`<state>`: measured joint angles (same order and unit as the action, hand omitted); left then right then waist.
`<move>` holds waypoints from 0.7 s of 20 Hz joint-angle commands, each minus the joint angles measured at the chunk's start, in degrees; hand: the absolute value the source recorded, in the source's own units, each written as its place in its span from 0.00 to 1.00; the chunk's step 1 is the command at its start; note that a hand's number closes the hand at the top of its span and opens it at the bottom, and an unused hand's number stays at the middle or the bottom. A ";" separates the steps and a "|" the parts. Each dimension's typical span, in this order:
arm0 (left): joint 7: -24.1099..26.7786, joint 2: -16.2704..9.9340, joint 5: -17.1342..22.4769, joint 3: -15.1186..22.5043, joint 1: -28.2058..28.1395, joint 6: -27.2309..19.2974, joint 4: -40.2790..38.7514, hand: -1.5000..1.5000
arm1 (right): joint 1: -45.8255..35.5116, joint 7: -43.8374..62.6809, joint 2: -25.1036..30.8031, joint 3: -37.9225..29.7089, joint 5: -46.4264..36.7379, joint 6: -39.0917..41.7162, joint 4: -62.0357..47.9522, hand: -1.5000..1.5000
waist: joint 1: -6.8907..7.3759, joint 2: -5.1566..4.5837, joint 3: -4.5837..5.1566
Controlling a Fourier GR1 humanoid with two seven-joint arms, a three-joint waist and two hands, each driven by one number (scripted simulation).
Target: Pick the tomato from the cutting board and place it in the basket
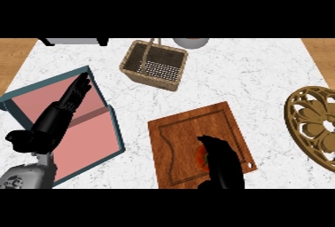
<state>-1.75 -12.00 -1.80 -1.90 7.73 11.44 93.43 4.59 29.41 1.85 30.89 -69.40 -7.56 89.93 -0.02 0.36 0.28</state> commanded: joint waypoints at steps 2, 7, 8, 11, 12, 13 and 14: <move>1.80 -0.44 -0.09 -1.80 2.13 0.96 -3.23 0.50 | 0.98 -2.80 0.02 1.19 -1.35 -3.26 -5.74 1.00 | -0.06 -0.36 -0.28; -4.06 1.84 -1.27 1.15 0.64 -0.62 2.82 0.50 | -1.28 -1.33 1.45 1.64 -4.81 0.68 -4.94 1.00 | 0.17 -0.27 -0.28; 2.45 -1.20 0.86 -2.93 3.67 2.57 -6.42 0.50 | -4.53 -0.98 -1.03 2.82 -6.91 -0.33 -8.60 1.00 | -0.02 -0.50 -0.25; 0.85 -0.04 -1.12 -0.97 0.87 1.24 -2.26 0.50 | 1.43 -1.87 3.17 5.00 -9.66 -3.29 -3.97 1.00 | -0.15 -0.29 -0.27; 0.87 -0.46 0.07 -2.15 2.45 1.86 -2.67 0.50 | -3.33 -0.43 0.14 4.05 -11.06 -2.82 -6.93 1.00 | 0.04 -0.35 -0.27; 1.44 0.53 -1.44 -1.16 3.24 0.83 -4.64 0.50 | 0.12 -2.17 1.26 5.21 -11.62 -8.32 -8.03 1.00 | -0.16 -0.38 -0.28; 1.64 -0.19 -0.75 -2.16 1.37 1.41 -2.99 0.50 | -2.69 -0.61 1.20 3.64 -11.69 -3.37 -4.17 1.00 | 0.01 -0.32 -0.27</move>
<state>-1.18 -11.71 -2.73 -3.02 9.70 12.33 90.91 2.50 28.26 2.65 33.78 -77.02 -9.81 88.10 -0.15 1.02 0.73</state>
